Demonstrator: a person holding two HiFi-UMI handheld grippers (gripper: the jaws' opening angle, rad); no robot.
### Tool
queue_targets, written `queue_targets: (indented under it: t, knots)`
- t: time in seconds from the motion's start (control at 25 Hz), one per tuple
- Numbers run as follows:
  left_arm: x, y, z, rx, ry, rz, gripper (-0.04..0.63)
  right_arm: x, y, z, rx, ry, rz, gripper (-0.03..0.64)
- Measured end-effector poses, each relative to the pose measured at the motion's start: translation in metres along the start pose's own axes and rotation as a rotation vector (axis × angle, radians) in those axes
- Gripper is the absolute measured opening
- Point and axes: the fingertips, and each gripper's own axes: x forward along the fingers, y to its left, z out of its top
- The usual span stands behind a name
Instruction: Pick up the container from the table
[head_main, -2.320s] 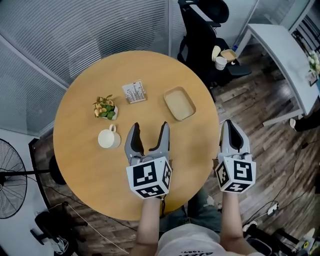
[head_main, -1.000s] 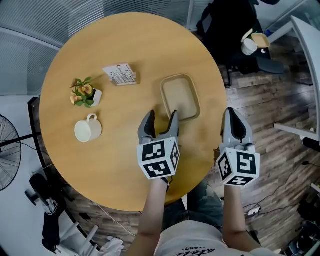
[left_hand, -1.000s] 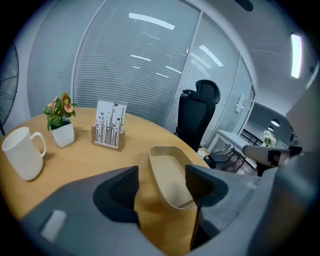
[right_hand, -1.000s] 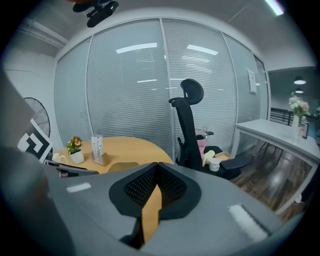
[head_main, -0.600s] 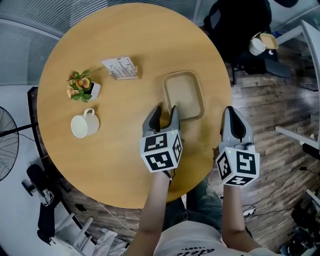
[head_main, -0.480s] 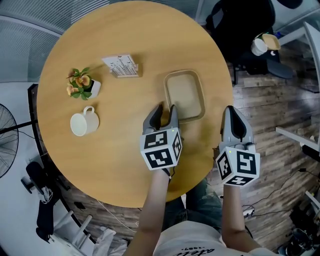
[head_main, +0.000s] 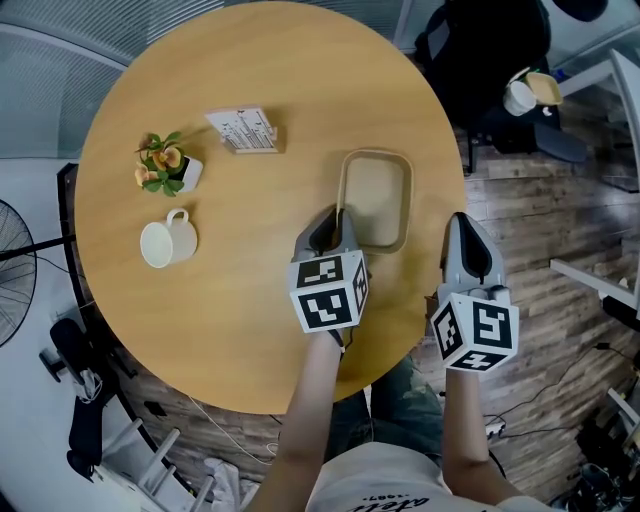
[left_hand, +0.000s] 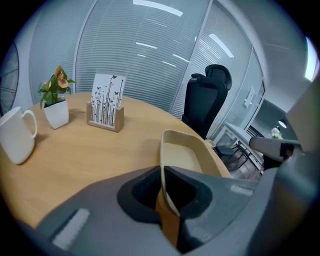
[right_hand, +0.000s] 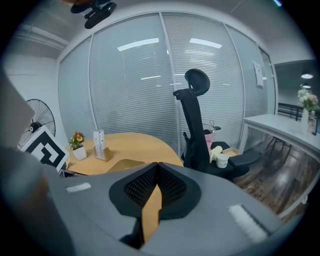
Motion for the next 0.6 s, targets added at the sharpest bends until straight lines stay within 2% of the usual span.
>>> queue_targets:
  t: [0.24,0.6]
  knots:
    - [-0.014,0.005,0.012,0.003,-0.043,0.016,0.018,-0.001,0.001,0.01,-0.008,-0.019,0.011,0.025]
    - [-0.069,0.024,0.052,-0.02,-0.168,0.042,0.018,-0.014,0.029,0.052,-0.041,-0.099,0.054,0.024]
